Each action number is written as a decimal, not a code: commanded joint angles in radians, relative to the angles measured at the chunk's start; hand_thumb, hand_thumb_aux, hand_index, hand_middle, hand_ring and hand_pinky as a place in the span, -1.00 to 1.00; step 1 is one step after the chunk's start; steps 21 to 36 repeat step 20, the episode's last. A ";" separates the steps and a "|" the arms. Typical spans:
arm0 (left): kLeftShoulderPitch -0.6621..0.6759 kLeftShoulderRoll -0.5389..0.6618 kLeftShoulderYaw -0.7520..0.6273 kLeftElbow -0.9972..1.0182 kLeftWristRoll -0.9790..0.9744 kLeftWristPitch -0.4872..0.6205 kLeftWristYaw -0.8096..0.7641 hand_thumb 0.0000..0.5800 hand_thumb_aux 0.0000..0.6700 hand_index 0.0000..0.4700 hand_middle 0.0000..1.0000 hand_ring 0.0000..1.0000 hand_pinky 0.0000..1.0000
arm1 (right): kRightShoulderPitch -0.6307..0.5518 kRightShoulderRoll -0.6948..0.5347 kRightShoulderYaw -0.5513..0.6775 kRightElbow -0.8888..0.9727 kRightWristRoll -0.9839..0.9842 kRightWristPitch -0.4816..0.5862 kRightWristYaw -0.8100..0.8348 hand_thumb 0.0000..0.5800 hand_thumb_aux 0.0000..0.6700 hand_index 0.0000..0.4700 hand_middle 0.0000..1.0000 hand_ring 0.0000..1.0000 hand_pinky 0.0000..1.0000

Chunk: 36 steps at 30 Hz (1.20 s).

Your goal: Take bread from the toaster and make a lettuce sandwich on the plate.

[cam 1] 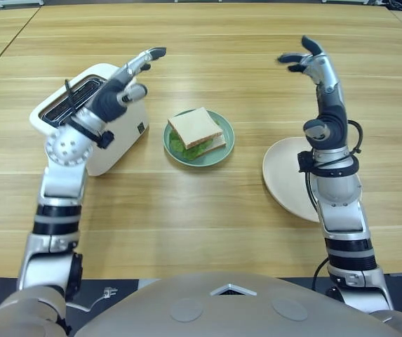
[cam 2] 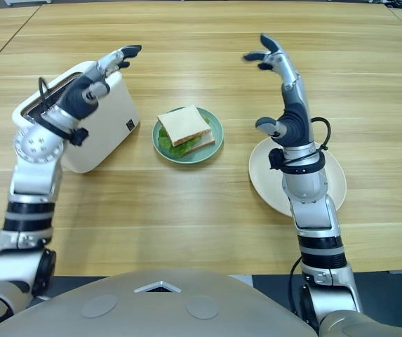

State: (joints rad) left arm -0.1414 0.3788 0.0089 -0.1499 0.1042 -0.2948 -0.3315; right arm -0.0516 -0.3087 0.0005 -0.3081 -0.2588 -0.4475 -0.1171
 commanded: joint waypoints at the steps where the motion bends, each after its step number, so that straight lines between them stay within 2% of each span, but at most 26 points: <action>1: 0.202 -0.131 -0.056 0.005 0.068 -0.159 0.149 -1.00 -1.00 -1.00 -1.00 -1.00 -1.00 | 0.017 0.077 0.079 0.015 -0.036 0.020 0.008 -1.00 -1.00 -1.00 -1.00 -1.00 -1.00; 4: 0.203 -0.156 -0.067 0.128 0.109 -0.277 0.212 -1.00 -1.00 -1.00 -1.00 -1.00 -1.00 | 0.029 0.085 0.105 0.058 -0.062 -0.007 0.016 -1.00 -1.00 -1.00 -1.00 -1.00 -1.00; 8: 0.098 -0.176 -0.042 0.321 0.055 -0.273 0.232 -1.00 -1.00 -1.00 -1.00 -1.00 -1.00 | 0.047 0.075 0.090 0.120 -0.075 -0.035 0.011 -1.00 -1.00 -1.00 -1.00 -1.00 -1.00; 17: 0.133 -0.179 -0.058 0.257 0.078 -0.280 0.255 -1.00 -1.00 -1.00 -1.00 -1.00 -1.00 | 0.036 0.044 0.083 0.235 -0.091 -0.084 0.036 -1.00 -1.00 -1.00 -1.00 -1.00 -1.00; 36: 0.136 -0.181 -0.067 0.254 0.097 -0.278 0.263 -1.00 -1.00 -1.00 -1.00 -1.00 -1.00 | 0.033 0.042 0.077 0.247 -0.091 -0.092 0.037 -1.00 -1.00 -1.00 -1.00 -1.00 -1.00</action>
